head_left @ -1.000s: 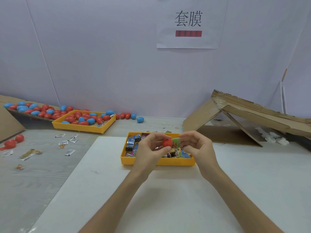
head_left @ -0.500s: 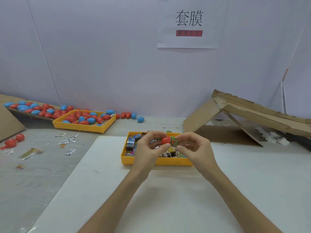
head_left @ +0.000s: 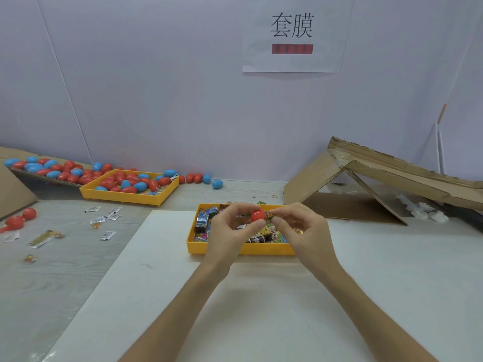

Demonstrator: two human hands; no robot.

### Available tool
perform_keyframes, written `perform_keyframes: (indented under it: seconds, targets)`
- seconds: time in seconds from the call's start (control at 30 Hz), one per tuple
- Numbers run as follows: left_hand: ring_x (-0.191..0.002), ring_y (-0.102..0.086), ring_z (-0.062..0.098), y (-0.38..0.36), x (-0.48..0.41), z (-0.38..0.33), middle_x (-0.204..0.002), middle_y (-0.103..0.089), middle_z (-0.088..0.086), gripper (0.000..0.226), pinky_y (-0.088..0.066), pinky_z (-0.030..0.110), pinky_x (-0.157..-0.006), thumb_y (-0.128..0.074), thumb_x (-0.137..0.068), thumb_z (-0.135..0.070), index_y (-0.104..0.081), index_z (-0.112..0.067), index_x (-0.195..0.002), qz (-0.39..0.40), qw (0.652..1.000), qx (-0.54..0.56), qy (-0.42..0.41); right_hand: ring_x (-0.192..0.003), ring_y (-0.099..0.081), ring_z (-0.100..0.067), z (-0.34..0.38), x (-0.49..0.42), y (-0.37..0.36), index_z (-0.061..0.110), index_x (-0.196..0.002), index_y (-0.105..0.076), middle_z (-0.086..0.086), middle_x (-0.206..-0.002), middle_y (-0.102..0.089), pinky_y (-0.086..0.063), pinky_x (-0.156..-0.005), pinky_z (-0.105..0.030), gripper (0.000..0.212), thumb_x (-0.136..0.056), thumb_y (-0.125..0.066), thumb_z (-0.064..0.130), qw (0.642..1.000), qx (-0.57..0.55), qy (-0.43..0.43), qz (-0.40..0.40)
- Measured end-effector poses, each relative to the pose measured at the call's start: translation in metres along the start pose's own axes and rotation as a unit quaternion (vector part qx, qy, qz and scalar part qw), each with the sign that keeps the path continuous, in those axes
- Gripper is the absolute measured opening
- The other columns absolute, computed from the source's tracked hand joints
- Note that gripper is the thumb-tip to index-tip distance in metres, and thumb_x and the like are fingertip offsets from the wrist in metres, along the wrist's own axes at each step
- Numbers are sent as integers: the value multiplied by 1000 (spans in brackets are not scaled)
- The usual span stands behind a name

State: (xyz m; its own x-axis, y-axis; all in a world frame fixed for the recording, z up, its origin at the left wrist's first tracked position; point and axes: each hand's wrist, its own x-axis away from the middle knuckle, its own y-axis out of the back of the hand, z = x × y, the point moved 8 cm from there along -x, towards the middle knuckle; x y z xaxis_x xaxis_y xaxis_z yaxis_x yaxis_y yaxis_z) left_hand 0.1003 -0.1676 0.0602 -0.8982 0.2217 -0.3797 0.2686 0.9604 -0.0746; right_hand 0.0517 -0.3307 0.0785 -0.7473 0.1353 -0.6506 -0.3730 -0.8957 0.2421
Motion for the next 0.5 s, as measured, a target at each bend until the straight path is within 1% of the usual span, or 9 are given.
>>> perform_keyframes:
  seconds: [0.07,0.13,0.23,0.37,0.5]
  targets:
    - [-89,-71,5,0,0,-1,-93,-75,-12,25,-55,18,-70,-80,-83,-8,-72,-24,-99,3,1000,-2,-4,-82,-70,-21,0,0,0,18,-98,-78,8,-93,-71,-57,-71,-37,13,-89,-74,9,1000,1,4,-3]
    - [-88,-71,4,-1,1,-2,-92,-75,-13,26,-55,17,-70,-80,-83,-6,-72,-25,-98,4,1000,-1,-7,-82,-70,-21,1,0,2,19,-99,-79,7,-93,-72,-57,-71,-40,14,-90,-73,10,1000,0,10,-7]
    - [-89,-70,5,0,1,-3,-91,-75,-10,28,-55,17,-71,-81,-81,-4,-73,-26,-96,1,1000,-2,-12,-83,-70,-21,2,0,3,22,-98,-79,8,-93,-72,-57,-71,-43,14,-90,-73,12,1000,-6,14,-18]
    - [-91,-70,5,1,1,-5,-92,-75,-10,31,-54,16,-74,-80,-80,-1,-74,-27,-96,-1,1000,-9,-23,-79,-69,-20,1,1,3,20,-95,-80,8,-91,-72,-56,-69,-44,12,-89,-73,12,1000,-9,7,-20]
    - [-95,-69,3,-1,2,-7,-94,-74,-16,31,-54,15,-75,-80,-81,0,-74,-25,-97,11,999,-25,-34,-79,-70,-20,1,1,2,21,-96,-80,7,-91,-72,-56,-70,-46,13,-89,-74,11,1000,-9,6,-18]
